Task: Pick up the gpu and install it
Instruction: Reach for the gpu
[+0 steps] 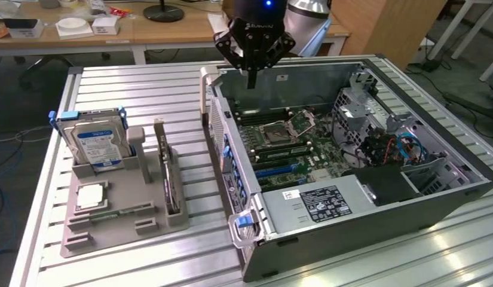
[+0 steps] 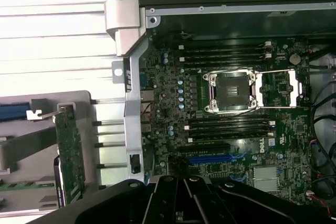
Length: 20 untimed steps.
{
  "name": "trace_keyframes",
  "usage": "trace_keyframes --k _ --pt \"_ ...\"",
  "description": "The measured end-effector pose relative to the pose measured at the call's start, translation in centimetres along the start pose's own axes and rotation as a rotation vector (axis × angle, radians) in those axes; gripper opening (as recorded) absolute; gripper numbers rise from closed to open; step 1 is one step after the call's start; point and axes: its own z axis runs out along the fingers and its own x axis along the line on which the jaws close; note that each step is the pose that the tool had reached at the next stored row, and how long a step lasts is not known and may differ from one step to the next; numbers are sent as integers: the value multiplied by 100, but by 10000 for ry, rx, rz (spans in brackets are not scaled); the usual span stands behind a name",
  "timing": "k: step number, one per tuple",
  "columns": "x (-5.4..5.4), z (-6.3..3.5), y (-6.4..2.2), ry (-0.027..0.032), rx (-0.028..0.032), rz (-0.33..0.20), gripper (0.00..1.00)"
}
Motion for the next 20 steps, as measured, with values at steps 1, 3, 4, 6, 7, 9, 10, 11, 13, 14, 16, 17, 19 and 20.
trace_keyframes --k 1,3,4,6,7,9,10,11,13,14,16,17,19,20 --pt "12 0 -1 0 0 0 10" --pt "35 -1 -3 0 0 0 10" --pt "46 -1 -4 0 0 -1 10" --pt "69 -2 -5 1 0 -1 10" --pt "81 -2 -6 0 1 -1 10" --pt "103 -3 -8 0 0 -1 10" --pt "114 -3 -9 0 -1 0 10" --pt "125 -3 -10 0 0 -1 10" --pt "148 -4 -11 0 0 0 10" --pt "158 -4 -12 0 0 -1 10" --pt "180 -5 -14 0 0 0 10" --pt "191 -5 -15 0 0 -1 10" --pt "214 -5 -16 0 0 -1 10" --pt "226 -6 -17 0 0 -1 10"
